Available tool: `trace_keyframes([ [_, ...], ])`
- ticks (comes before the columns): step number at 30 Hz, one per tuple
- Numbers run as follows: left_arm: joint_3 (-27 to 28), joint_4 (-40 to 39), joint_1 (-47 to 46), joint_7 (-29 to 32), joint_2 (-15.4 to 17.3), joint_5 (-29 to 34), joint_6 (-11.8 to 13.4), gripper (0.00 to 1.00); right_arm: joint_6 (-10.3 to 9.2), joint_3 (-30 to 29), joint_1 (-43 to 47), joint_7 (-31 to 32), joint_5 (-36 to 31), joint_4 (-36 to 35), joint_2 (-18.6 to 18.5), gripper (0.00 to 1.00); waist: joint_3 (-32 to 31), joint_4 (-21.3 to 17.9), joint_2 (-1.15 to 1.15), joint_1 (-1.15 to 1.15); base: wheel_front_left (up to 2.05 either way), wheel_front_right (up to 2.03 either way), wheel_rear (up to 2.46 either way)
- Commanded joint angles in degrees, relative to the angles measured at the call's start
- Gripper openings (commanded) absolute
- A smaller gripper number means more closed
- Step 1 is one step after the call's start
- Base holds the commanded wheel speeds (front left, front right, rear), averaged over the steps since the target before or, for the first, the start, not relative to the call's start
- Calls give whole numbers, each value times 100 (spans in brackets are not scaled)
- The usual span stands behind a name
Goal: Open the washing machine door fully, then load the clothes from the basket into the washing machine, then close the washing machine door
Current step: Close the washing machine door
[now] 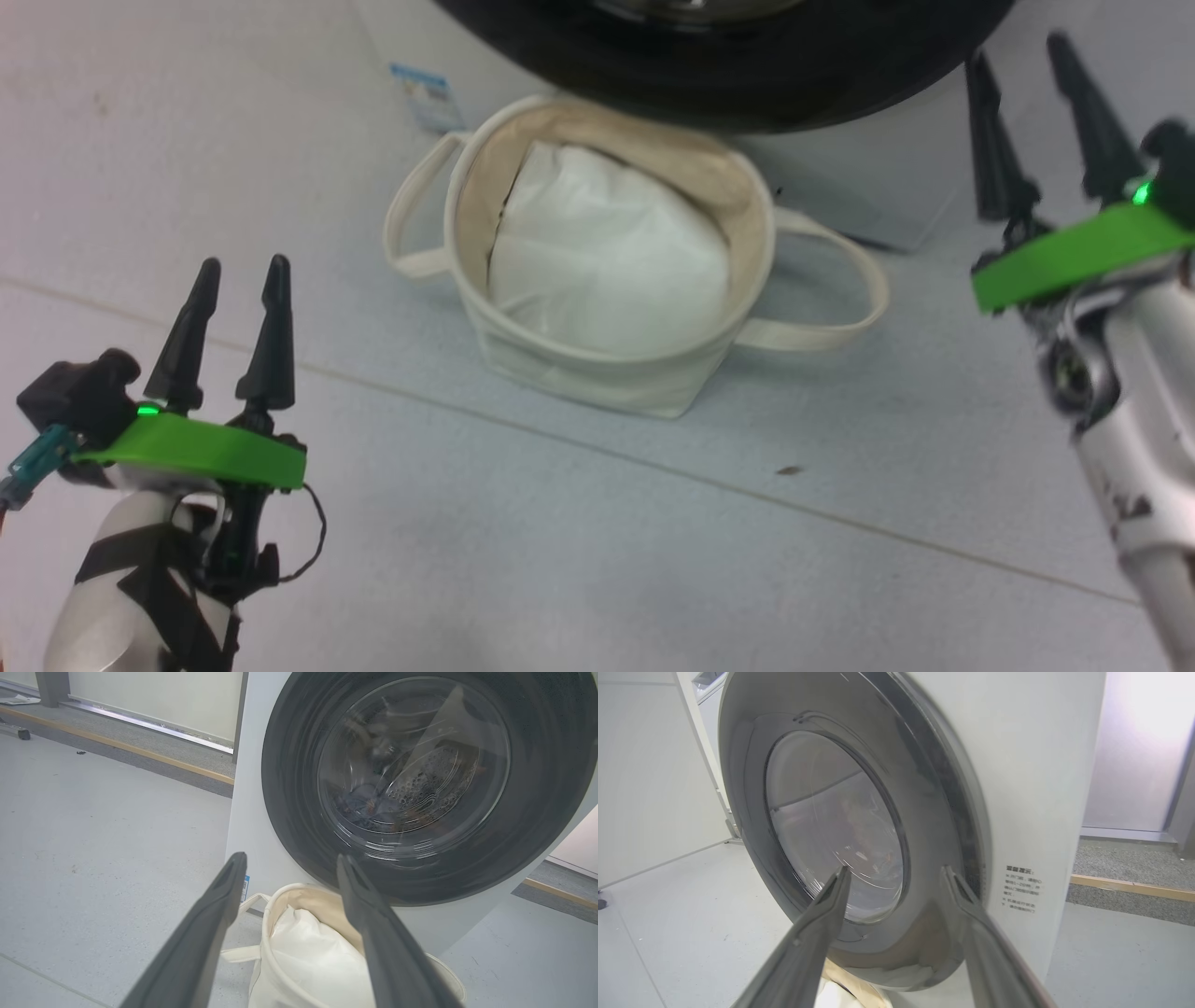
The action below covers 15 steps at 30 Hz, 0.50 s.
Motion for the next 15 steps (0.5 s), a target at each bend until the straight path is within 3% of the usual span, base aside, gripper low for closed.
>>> trace_keyframes([
  [1, 240, -56, -12, -34, 286, 26, -34, 100, -1, -52, 332, -25, 27, -210, 134, 100, -403, -284, 0, 1, 0, 0, 0],
  [8, 201, 191, 218, -34, 361, -57, -34, 100, -1, -465, 1364, -25, -20, -435, 389, 100, -1084, -709, 0, 1, 0, 0, 0],
  [15, -101, 289, 493, -34, 542, -588, -34, 100, -1, -901, 2184, -25, -193, -588, 427, 100, -1531, -1001, 0, 1, 0, 0, 0],
])
